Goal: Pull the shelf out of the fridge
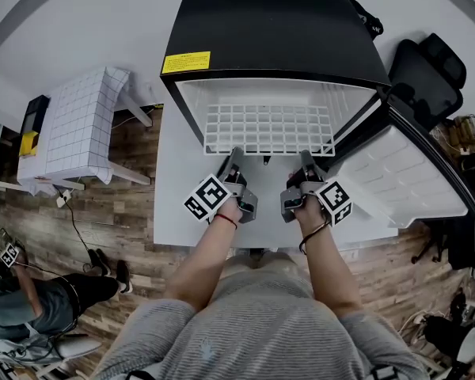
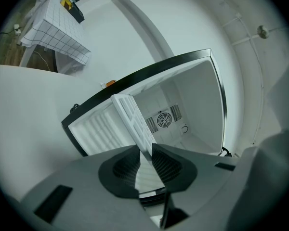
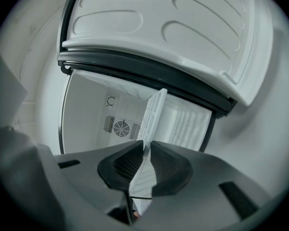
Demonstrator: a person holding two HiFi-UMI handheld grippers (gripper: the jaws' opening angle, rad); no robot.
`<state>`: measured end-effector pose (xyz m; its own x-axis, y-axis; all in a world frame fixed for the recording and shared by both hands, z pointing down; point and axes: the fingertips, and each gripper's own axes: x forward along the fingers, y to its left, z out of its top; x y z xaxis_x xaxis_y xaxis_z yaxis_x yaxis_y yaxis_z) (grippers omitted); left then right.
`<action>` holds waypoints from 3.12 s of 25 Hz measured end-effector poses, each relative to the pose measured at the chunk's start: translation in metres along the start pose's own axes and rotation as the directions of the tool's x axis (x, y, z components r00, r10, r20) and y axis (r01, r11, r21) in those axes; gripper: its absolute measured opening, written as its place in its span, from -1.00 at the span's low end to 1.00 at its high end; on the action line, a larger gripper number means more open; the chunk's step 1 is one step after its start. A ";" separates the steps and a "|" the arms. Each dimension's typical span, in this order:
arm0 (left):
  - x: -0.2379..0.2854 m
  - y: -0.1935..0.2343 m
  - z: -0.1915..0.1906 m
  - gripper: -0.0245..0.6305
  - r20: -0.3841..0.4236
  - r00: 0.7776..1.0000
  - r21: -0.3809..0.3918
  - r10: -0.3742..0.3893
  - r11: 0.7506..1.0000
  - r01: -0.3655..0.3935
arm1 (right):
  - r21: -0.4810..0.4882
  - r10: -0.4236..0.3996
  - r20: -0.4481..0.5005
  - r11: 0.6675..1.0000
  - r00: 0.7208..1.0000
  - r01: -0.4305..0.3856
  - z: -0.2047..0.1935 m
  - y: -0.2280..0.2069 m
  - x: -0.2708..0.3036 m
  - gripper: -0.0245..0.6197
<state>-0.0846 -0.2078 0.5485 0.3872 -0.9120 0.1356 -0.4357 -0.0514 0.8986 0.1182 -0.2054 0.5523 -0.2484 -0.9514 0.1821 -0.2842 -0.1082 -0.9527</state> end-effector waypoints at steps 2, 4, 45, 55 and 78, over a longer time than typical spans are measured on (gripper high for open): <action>-0.002 0.000 -0.001 -0.67 0.005 1.000 0.003 0.000 1.000 0.000 | -0.006 -0.003 -0.002 1.000 1.000 0.003 -0.001 -0.001 -0.002 -0.76; -0.003 0.000 -0.001 -0.67 0.011 1.000 0.006 -0.001 1.000 0.001 | -0.012 -0.003 -0.002 1.000 1.000 0.003 -0.001 0.000 -0.003 -0.75; -0.024 -0.004 -0.011 -0.67 0.006 1.000 -0.015 0.001 1.000 -0.001 | 0.019 0.005 -0.012 1.000 1.000 -0.005 -0.007 0.001 -0.025 -0.75; -0.027 -0.005 -0.011 -0.67 0.008 1.000 -0.019 0.001 1.000 0.000 | 0.018 0.005 -0.020 1.000 1.000 -0.005 -0.009 0.003 -0.028 -0.76; -0.032 -0.004 -0.013 -0.68 -0.003 1.000 -0.036 0.002 0.999 -0.002 | 0.025 0.009 -0.033 1.000 0.999 -0.008 -0.013 0.002 -0.033 -0.76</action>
<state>-0.0846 -0.1728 0.5461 0.3888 -0.9108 0.1389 -0.4068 -0.0345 0.9129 0.1137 -0.1703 0.5480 -0.2816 -0.9421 0.1819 -0.2594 -0.1078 -0.9597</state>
